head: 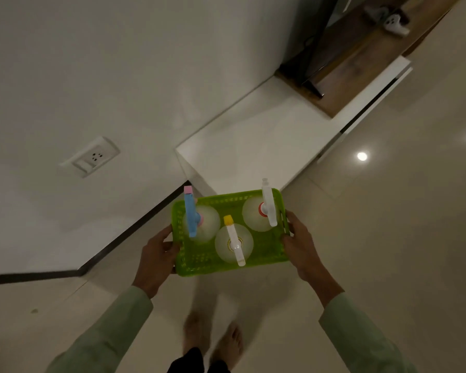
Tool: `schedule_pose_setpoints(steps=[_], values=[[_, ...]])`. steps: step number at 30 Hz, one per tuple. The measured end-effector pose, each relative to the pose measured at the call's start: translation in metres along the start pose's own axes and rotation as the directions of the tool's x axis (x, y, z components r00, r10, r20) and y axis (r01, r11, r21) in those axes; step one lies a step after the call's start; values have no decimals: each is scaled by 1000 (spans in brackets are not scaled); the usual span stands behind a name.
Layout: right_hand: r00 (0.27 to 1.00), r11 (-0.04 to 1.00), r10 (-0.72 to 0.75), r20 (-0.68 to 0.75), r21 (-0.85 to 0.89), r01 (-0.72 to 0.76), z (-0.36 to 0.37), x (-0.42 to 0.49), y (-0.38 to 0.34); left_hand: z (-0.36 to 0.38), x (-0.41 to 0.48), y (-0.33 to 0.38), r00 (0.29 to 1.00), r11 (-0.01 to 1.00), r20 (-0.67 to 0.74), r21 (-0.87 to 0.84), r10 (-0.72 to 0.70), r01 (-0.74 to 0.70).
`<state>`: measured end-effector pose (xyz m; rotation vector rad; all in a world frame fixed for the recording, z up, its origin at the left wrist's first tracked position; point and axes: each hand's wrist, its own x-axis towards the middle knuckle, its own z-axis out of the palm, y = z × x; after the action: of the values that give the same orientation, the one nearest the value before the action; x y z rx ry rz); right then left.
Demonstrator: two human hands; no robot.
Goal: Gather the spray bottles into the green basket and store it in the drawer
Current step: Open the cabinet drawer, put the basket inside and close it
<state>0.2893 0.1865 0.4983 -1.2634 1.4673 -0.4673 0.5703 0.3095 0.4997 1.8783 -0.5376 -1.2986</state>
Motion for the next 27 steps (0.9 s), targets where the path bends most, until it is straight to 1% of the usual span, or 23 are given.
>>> schedule_pose_setpoints(steps=[4,11,16,21,24,27], values=[[1000,999,5,3,-49,-5,-54,53,-6,58,29,30,1000,999,-12,-35,-2,2],[998,987,5,70,-159,6,-113,199,-2,159,124,47,993,989,-99,-138,-67,53],[986,978,-11,168,-203,45,-131,288,5,213,172,53,969,978,-215,-194,-122,81],[969,966,-56,242,-234,114,-136,362,7,252,210,54,934,968,-306,-225,-182,115],[954,947,-74,292,-280,159,-138,396,6,271,224,58,913,960,-349,-248,-212,128],[925,923,-87,371,-319,215,-142,418,9,285,233,56,887,962,-404,-240,-222,132]])
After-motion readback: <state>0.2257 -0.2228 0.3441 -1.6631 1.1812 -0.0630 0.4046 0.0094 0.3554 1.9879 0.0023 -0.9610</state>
